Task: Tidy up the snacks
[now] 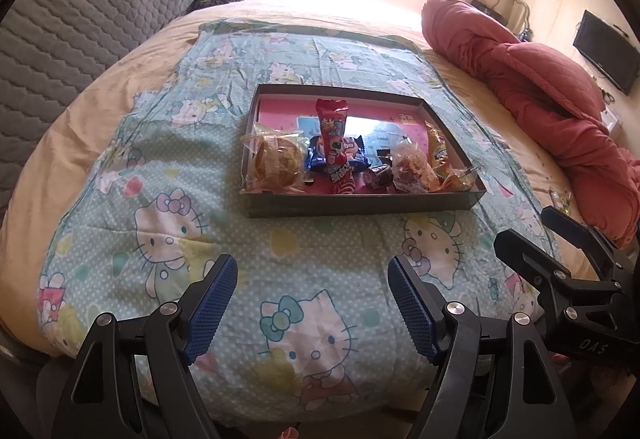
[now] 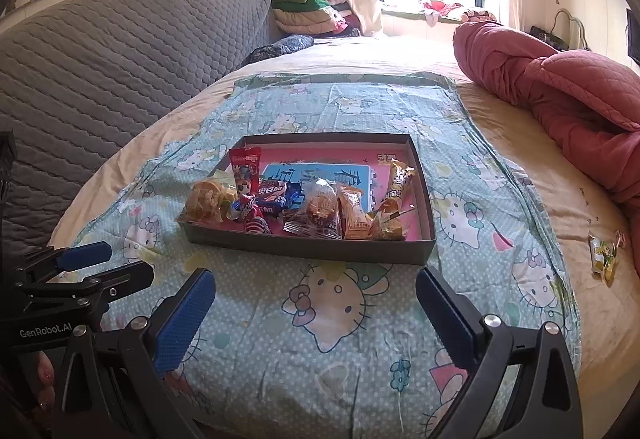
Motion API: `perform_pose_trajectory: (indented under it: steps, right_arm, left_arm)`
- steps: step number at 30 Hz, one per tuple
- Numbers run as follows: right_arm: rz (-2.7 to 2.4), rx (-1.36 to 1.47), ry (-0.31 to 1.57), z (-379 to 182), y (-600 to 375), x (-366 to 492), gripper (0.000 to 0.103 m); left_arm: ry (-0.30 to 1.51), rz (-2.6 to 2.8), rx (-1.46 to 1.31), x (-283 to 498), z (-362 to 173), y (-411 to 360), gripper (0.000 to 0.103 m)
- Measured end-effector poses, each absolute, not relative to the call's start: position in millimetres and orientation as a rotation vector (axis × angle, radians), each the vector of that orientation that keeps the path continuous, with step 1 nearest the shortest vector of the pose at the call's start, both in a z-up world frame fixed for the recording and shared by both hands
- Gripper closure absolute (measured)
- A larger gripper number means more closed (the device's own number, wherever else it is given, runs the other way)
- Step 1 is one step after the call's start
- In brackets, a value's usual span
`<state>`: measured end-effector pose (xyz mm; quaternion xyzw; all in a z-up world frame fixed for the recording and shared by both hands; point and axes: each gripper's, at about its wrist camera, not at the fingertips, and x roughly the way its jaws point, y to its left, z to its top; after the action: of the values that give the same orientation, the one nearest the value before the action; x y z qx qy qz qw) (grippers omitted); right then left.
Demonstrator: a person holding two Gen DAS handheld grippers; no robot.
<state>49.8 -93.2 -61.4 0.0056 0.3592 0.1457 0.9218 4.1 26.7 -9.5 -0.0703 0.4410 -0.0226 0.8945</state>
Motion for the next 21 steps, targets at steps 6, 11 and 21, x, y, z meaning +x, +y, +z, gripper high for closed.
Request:
perform_pose_trajectory:
  steps: [6, 11, 21]
  right_arm:
    - [0.295, 0.016, 0.74, -61.6, -94.2, 50.7, 0.002]
    - [0.294, 0.018, 0.745, -61.9, -94.7, 50.9, 0.002]
    - [0.288, 0.024, 0.745, -63.1, -96.6, 51.2, 0.002]
  left_arm:
    - [0.917, -0.036, -0.141, 4.5, -9.9, 27.8, 0.024]
    - [0.925, -0.034, -0.145, 5.1, -11.3, 28.2, 0.024]
    - [0.933, -0.026, -0.146, 5.6, -13.3, 28.7, 0.024]
